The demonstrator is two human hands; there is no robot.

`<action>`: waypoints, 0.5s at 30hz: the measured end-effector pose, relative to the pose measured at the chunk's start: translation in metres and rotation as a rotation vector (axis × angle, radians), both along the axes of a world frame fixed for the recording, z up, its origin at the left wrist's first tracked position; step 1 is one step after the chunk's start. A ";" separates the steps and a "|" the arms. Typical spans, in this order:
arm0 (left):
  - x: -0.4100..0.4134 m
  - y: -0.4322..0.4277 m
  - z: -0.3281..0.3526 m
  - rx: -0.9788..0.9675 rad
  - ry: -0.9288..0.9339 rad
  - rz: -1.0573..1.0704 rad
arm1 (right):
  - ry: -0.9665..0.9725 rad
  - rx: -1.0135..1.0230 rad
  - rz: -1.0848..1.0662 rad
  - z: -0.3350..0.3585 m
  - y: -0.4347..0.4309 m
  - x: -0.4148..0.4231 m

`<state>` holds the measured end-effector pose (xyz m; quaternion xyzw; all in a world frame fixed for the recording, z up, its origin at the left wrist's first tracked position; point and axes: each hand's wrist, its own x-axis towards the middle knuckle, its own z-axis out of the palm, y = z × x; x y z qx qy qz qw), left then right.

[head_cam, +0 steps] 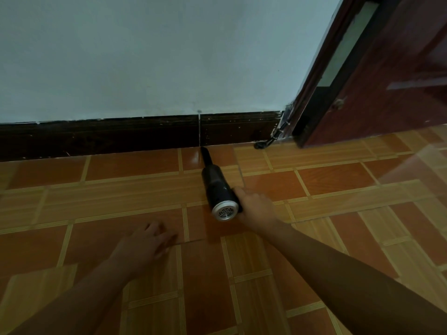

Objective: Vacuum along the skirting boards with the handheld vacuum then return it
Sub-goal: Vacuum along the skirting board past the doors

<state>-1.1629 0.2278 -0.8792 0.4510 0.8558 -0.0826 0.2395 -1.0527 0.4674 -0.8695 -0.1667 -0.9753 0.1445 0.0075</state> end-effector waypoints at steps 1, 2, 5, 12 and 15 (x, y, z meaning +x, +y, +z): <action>0.000 0.000 0.000 0.002 -0.005 0.001 | 0.008 -0.006 0.004 0.000 -0.003 -0.004; -0.001 0.000 0.000 0.005 -0.010 0.001 | 0.016 -0.012 0.009 -0.001 -0.006 -0.007; -0.001 0.000 0.001 0.001 -0.029 0.005 | 0.027 -0.023 0.039 -0.004 -0.012 -0.016; -0.001 -0.001 0.004 -0.023 -0.030 0.008 | 0.020 -0.002 0.051 -0.006 -0.006 -0.013; -0.001 0.001 0.005 -0.038 -0.020 0.005 | 0.005 0.014 0.031 -0.004 0.002 -0.006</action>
